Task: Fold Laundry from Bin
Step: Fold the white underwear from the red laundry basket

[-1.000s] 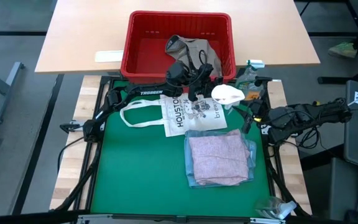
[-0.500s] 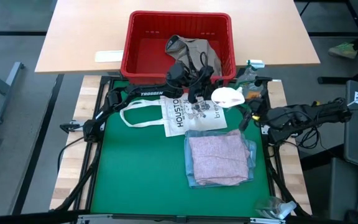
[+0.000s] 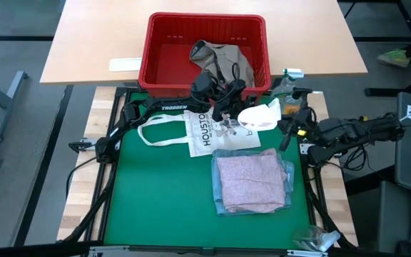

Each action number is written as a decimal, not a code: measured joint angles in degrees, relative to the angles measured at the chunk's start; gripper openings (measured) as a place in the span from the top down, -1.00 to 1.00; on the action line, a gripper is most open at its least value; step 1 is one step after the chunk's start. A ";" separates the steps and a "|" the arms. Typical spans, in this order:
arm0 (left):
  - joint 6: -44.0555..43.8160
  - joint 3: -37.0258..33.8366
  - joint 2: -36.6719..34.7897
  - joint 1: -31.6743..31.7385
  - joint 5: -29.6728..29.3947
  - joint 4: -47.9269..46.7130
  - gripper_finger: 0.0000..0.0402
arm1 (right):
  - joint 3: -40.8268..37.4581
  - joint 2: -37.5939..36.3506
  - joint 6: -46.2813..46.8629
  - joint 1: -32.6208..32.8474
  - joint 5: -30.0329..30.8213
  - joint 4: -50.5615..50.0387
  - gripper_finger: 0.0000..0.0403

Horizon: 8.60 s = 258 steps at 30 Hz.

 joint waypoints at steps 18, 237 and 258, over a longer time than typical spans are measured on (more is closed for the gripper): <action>19.18 0.00 0.04 1.05 1.04 -20.27 0.41 | 0.00 -17.22 13.16 0.00 -10.84 -0.36 0.99; 51.76 0.02 -18.15 -29.89 -75.06 -126.07 1.00 | 1.03 -5.38 63.97 0.02 -61.46 -38.54 1.00; 51.95 -0.02 -7.02 -36.94 -67.89 -125.33 1.00 | 0.98 13.16 58.31 0.04 -74.05 -41.19 0.97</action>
